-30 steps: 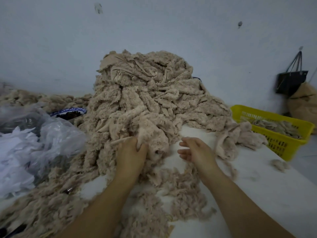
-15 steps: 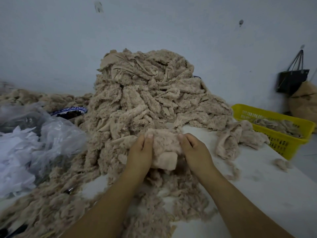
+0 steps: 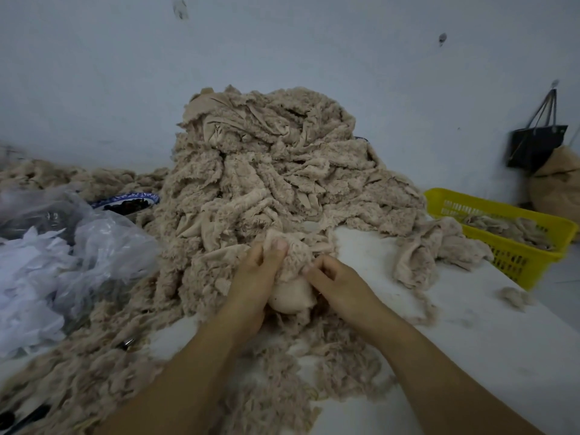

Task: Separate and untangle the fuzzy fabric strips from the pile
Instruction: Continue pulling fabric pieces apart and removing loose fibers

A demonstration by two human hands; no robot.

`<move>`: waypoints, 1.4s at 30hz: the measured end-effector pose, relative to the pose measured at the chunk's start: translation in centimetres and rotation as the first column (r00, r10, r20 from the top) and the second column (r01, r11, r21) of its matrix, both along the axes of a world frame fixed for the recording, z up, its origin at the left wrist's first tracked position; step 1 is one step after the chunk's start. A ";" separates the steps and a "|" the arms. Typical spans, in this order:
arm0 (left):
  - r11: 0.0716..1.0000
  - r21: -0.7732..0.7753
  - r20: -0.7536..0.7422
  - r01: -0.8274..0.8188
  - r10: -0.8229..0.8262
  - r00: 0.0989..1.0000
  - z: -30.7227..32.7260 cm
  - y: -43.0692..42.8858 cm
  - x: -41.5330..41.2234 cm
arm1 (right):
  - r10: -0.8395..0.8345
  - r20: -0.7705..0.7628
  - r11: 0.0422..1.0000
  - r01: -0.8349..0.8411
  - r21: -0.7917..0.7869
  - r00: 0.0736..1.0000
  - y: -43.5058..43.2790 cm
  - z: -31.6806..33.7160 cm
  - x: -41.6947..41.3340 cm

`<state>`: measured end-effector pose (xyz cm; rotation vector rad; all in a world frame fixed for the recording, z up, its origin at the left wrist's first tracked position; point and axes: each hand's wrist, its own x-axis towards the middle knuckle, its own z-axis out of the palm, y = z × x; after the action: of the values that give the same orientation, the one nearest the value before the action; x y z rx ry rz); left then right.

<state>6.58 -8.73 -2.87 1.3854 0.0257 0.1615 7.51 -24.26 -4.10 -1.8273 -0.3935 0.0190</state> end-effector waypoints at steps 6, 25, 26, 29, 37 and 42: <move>0.795 0.568 0.313 -0.212 0.030 0.949 0.1 -0.5 -0.8 | -0.270 -0.029 0.950 0.271 0.156 0.962 -0.8 1.2 0.2; 0.455 0.835 0.429 -0.310 -0.185 0.884 0.1 -0.8 -0.7 | -0.312 0.105 0.940 0.291 0.176 0.944 -1.2 1.5 -0.1; 0.442 0.858 0.405 -0.263 -0.265 0.875 0.0 -1.3 -0.8 | -0.262 0.187 0.961 0.240 0.134 0.947 -0.8 1.6 -0.5; 0.572 0.810 0.287 -0.132 -0.190 0.939 -0.3 -1.5 -1.0 | -0.192 0.349 0.981 0.181 0.064 0.917 0.1 1.6 -0.9; 0.966 -0.164 -0.005 0.199 -0.202 0.979 1.1 -0.5 -1.3 | -0.052 0.147 0.991 0.070 -0.116 0.988 0.4 0.6 -0.7; 0.910 -0.333 0.015 0.248 -0.258 0.966 1.3 -0.2 -1.4 | -0.194 0.245 0.963 0.231 -0.135 0.950 0.0 0.7 -0.2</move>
<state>5.17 -8.88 -1.60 1.0407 -0.0996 -0.0793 7.28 -24.27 -3.41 -2.0327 -0.3617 -0.3219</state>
